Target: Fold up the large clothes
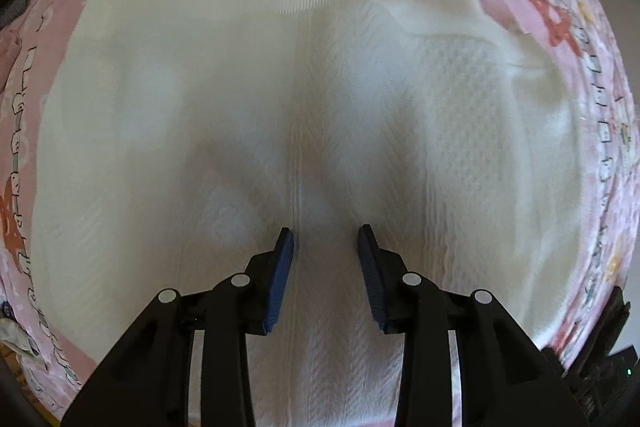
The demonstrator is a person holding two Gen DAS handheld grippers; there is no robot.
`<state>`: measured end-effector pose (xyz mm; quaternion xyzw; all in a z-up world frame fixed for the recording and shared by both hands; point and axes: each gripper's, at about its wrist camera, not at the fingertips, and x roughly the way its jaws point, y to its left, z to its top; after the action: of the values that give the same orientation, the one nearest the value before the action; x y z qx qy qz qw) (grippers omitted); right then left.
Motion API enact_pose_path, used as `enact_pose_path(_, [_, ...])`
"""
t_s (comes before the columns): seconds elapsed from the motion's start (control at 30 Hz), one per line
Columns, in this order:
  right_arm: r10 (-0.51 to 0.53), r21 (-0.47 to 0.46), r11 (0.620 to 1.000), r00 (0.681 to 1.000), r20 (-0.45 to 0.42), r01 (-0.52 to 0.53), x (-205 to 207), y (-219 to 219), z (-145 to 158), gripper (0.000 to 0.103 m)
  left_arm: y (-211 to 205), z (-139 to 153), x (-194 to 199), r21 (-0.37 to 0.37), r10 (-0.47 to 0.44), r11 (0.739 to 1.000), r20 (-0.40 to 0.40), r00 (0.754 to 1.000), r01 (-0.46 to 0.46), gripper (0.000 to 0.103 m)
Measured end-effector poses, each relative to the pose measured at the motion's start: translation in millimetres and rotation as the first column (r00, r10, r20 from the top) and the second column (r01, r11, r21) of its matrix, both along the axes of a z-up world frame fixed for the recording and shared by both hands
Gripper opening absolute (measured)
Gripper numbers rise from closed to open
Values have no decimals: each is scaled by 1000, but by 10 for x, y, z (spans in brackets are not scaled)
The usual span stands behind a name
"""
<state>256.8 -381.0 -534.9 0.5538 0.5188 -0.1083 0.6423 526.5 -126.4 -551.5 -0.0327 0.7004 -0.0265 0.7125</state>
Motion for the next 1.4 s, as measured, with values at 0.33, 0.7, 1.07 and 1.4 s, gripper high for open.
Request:
enact_pose_path(0.33, [-99, 74, 992, 995, -18, 100, -100, -280, -215, 74, 217, 326, -237, 17, 48, 999, -43, 998, -47, 33])
enact_pose_path(0.7, [-115, 52, 992, 993, -37, 117, -8, -150, -466, 82, 758, 311, -355, 42, 126, 991, -60, 990, -124, 26])
enact_pose_path(1.07, [-89, -12, 996, 995, 52, 90, 152, -79, -448, 51, 682, 54, -374, -113, 128, 983, -153, 980, -146, 1])
enact_pose_path(1.4, [100, -121, 990, 978, 182, -79, 462, 149, 183, 34, 551, -401, -397, -126, 93, 985, -188, 978, -118, 1])
